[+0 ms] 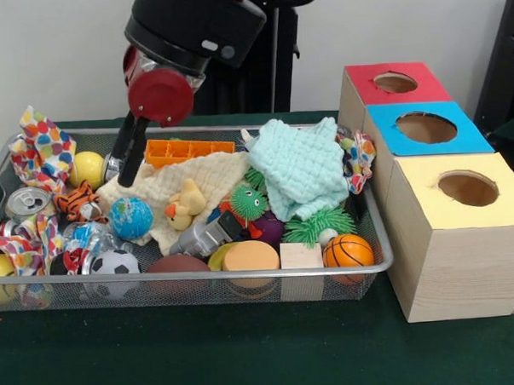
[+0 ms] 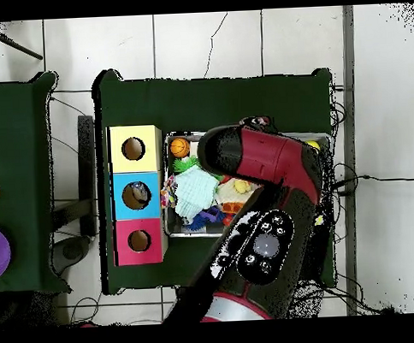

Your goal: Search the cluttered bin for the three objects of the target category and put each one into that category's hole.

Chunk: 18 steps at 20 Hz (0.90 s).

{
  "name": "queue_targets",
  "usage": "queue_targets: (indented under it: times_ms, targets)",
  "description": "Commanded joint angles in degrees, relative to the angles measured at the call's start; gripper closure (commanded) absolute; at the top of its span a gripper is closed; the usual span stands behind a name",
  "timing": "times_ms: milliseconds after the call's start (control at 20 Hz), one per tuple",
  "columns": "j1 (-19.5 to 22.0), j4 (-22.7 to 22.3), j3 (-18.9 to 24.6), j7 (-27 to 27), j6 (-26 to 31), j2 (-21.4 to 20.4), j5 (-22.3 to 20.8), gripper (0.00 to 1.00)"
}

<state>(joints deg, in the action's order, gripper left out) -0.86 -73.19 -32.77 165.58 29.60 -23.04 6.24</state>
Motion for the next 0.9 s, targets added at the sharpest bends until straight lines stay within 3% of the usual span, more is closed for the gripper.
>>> queue_targets:
  times_ms: [50, 300, 600, 900]
  targets:
    - [4.01, -6.60, 14.56, -13.78, -2.94, -1.48, -5.68, 0.00]
    - [6.16, -6.86, 17.47, -12.56, -4.02, -0.92, -8.95, 0.00]
    - [5.89, -5.44, 16.11, -10.48, -0.84, 1.03, -12.62, 0.00]
    - [6.28, -4.25, 16.12, -8.69, -2.13, 2.82, -15.45, 0.00]
